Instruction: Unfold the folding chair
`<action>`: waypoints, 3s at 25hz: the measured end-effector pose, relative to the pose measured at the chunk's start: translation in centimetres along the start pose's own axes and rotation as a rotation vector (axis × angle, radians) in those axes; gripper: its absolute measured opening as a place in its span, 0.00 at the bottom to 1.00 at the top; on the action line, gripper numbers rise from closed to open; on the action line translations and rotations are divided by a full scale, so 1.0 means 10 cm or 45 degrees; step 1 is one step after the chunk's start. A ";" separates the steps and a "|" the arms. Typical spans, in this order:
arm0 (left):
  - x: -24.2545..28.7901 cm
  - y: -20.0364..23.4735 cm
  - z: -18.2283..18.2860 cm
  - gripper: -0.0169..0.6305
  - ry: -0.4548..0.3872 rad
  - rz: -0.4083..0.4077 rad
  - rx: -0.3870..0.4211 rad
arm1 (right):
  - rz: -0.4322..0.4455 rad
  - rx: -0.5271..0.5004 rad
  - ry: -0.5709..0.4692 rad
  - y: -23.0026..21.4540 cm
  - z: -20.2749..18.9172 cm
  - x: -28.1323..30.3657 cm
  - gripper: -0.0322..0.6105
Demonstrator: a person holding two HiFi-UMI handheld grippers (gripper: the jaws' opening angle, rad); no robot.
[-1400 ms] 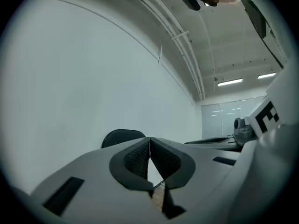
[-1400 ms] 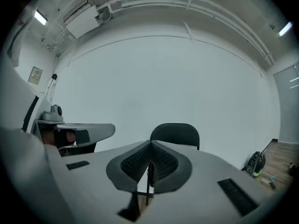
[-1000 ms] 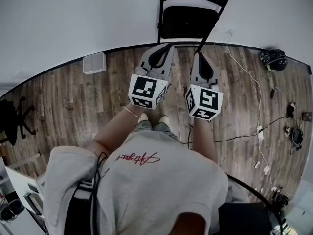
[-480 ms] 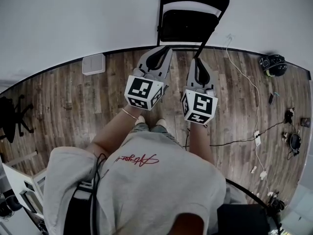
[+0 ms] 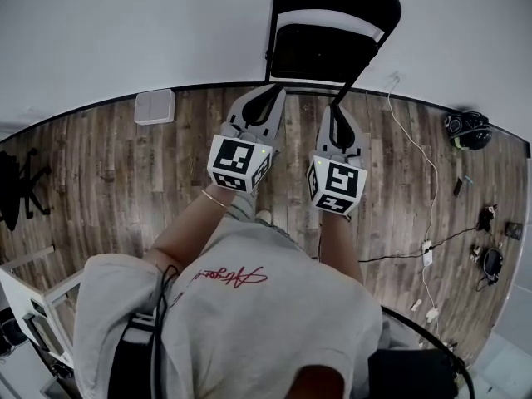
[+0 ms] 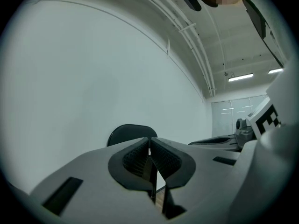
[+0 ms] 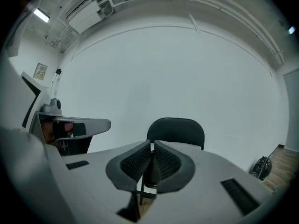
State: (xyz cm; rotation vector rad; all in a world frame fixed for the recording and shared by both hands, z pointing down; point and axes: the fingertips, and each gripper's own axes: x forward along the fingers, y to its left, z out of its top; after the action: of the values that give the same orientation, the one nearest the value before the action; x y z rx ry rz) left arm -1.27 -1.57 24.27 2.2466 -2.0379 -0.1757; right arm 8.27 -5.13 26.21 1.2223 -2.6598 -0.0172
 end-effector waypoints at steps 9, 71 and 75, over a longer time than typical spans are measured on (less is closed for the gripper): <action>1.27 0.82 0.06 0.05 -0.008 -0.094 0.006 | -0.038 -0.061 0.007 -0.17 0.06 1.45 0.08; 2.99 1.27 -0.64 0.35 0.484 -0.633 0.374 | -0.734 1.485 0.567 -1.15 -2.22 3.11 0.43; 2.80 1.14 -0.64 0.33 0.479 -0.647 0.388 | -0.700 1.459 0.564 -1.07 -2.26 2.77 0.43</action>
State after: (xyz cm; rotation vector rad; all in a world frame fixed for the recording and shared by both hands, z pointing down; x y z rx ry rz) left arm -8.81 -30.53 31.94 2.6795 -1.3556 0.5160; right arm 3.23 -31.14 52.49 1.8691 -1.7754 1.6250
